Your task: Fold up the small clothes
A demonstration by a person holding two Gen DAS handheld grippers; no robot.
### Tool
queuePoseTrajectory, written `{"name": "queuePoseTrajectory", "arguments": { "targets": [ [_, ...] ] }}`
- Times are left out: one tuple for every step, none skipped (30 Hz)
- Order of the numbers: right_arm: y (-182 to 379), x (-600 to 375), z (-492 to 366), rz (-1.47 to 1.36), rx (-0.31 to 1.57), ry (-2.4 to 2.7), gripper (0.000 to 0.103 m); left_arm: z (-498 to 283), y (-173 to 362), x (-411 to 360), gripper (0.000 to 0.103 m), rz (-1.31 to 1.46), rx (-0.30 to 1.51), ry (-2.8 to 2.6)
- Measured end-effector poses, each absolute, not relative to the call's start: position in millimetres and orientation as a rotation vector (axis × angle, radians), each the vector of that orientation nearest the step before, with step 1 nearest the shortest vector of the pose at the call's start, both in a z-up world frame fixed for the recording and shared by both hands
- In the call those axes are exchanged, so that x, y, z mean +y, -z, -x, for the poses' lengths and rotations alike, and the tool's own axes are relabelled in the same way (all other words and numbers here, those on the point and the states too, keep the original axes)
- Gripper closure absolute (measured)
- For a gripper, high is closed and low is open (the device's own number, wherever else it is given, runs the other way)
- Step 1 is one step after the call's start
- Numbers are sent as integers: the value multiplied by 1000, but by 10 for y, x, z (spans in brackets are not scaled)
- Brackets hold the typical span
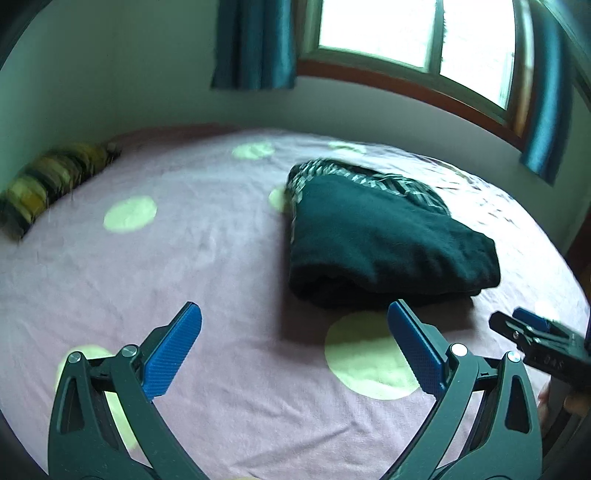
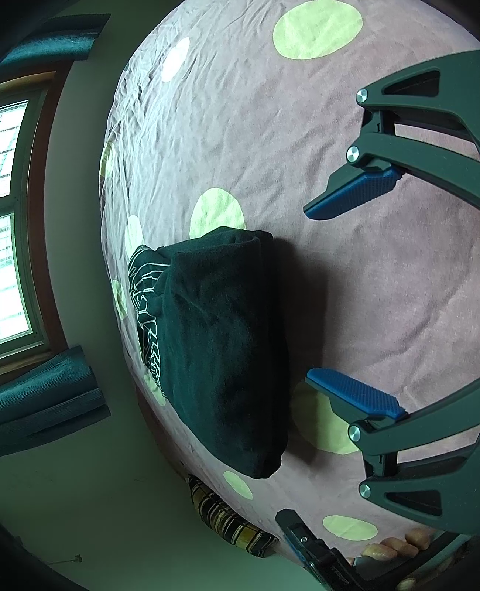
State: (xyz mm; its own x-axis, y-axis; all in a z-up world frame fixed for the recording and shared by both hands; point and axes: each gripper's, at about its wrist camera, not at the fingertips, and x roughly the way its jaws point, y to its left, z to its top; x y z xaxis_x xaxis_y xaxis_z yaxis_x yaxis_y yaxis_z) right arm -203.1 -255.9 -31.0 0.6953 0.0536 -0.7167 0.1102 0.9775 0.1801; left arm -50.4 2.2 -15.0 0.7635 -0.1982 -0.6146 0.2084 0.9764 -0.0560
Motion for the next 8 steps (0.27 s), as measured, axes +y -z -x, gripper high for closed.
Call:
{"name": "queuePoseTrajectory", "arguments": {
  "targets": [
    [310, -2556, 2030, -214, 805, 29, 21, 529, 119, 14, 2, -29, 641, 216],
    [302, -2560, 2034, -215, 806, 26, 21, 555, 92, 11, 2, -42, 612, 192],
    [286, -2566, 2043, -219, 804, 25, 21, 576, 72, -10, 2, -85, 587, 176],
    [267, -2577, 2049, -225, 801, 22, 21, 570, 60, -25, 2, -118, 585, 181],
    [245, -2592, 2055, -230, 797, 17, 21, 560, 62, -41, 2, -159, 587, 178],
    [211, -2613, 2058, -236, 793, 11, 21, 533, 69, -33, 2, -199, 593, 142],
    [173, -2639, 2060, -241, 786, 9, 21, 501, 69, 8, 2, -202, 601, 112],
    [133, -2675, 2062, -247, 779, 7, 21, 442, 52, 103, 2, -162, 614, 94]
  ]
}}
